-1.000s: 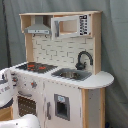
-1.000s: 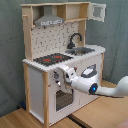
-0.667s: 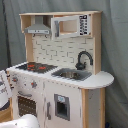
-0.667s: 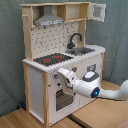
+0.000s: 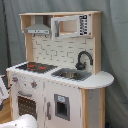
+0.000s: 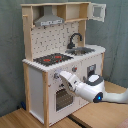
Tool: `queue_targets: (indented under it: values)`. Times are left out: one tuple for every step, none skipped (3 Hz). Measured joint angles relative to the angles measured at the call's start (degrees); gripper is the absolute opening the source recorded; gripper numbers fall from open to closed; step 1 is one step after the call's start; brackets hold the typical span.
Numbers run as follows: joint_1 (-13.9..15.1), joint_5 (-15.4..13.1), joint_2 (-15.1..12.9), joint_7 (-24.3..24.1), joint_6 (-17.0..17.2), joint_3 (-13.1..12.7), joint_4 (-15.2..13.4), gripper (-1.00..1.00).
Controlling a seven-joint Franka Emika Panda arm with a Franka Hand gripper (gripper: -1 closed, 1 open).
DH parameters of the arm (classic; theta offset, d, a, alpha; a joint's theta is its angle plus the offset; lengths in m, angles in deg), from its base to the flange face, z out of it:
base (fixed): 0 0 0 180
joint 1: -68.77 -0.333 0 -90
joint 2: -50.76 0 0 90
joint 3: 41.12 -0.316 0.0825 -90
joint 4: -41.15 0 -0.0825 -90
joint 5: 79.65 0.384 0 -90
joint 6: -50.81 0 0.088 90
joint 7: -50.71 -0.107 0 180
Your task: Play with the kitchen
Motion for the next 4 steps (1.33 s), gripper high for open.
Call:
queue_targets:
  values:
    - [-2.6, 0.0, 0.0, 3.5, 4.3, -0.1, -0.2, 1.0]
    - [-4.8, 0.4, -0.2, -0.6, 7.9, -0.8, -0.3, 1.0]
    - [-7.4, 1.3, -0.2, -3.9, 12.1, -1.5, -0.7, 1.0]
    - [-11.9, 1.4, -0.3, -4.0, 15.6, -1.6, -2.5, 1.0]
